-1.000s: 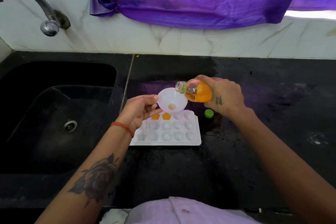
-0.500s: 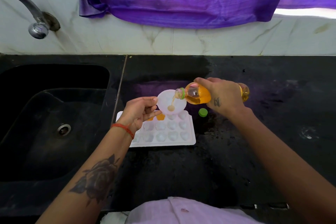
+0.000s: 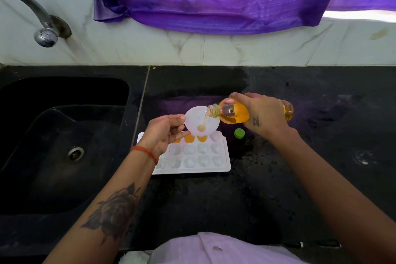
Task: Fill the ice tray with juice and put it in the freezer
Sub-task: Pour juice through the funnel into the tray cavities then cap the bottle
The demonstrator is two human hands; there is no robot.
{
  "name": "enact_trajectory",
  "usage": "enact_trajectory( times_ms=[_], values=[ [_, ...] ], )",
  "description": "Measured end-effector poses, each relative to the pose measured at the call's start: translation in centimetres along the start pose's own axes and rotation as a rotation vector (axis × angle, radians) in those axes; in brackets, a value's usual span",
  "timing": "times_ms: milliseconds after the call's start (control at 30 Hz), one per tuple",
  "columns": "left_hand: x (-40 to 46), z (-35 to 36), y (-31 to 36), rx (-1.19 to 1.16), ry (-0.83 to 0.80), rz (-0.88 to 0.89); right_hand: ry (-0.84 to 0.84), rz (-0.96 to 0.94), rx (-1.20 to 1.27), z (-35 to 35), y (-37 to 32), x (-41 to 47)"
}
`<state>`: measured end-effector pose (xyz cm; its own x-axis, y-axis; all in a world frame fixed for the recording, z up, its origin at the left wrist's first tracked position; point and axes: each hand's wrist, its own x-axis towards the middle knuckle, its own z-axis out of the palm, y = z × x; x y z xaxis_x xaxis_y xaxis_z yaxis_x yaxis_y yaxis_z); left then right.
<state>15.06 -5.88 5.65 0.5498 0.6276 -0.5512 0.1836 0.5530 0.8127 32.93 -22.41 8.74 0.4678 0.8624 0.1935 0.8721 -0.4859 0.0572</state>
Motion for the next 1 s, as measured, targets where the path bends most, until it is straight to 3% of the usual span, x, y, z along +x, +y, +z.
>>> enact_trajectory(
  times_ms=[367, 1000],
  values=[
    [-0.2, 1.3, 0.5, -0.069, -0.048, 0.0, 0.05, 0.074, 0.117, -1.3, 0.8, -0.6],
    [-0.1, 3.2, -0.5, -0.008, -0.042, -0.03, 0.025, 0.054, 0.009, -0.5, 2.5, -1.3]
  ],
)
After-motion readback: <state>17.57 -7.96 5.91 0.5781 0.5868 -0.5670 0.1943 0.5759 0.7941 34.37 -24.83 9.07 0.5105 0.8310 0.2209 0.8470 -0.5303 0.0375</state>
